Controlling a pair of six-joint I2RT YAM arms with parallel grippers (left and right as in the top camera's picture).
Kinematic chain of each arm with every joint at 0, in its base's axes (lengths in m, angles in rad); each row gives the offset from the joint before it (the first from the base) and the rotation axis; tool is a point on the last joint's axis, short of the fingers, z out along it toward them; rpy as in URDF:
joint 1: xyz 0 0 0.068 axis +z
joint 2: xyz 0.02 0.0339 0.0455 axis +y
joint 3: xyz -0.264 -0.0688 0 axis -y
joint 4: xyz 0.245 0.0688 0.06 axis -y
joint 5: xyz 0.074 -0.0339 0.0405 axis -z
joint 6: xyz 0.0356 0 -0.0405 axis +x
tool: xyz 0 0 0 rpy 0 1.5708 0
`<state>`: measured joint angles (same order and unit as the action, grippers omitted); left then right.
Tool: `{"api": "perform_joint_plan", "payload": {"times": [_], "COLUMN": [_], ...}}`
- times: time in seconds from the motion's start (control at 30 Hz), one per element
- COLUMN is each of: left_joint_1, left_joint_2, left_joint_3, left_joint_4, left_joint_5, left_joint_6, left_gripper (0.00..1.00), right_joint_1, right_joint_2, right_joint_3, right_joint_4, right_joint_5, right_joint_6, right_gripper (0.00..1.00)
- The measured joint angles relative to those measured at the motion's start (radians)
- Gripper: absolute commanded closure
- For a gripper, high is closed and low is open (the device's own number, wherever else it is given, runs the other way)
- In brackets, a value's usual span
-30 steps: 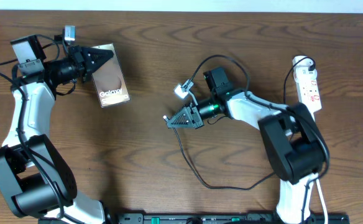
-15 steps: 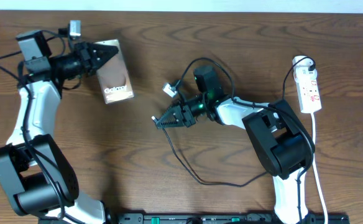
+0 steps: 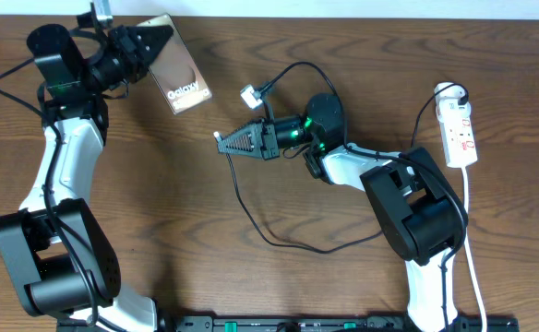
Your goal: Plug charger to phone and switch on socket
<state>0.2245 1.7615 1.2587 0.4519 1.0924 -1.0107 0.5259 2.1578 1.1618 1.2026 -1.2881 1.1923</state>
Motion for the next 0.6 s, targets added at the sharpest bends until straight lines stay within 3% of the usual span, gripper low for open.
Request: {"api": "perform_joint_plan", "payload": {"times": [0.2,0.3,0.6], "left_joint_1": [-0.010,-0.031,-0.055], "left_joint_2": [0.000,0.000,0.000], "left_joint_3": [0.000,0.000,0.000], "left_joint_4": [0.024,0.024,0.028], "left_joint_5": [-0.027,-0.026,-0.016], "left_joint_6": [-0.098,-0.112,-0.115], "left_gripper": [0.92,0.93,0.93], "right_joint_1": [0.000,0.000,0.000], "right_joint_2": [0.000,0.000,0.000], "right_joint_3": [0.000,0.000,0.000], "right_joint_4": [0.109,0.219,0.328], "right_joint_5": [0.056,0.077,0.085], "right_joint_6": [0.110,0.181,0.296], "right_gripper": [0.99,0.99,0.99]}}
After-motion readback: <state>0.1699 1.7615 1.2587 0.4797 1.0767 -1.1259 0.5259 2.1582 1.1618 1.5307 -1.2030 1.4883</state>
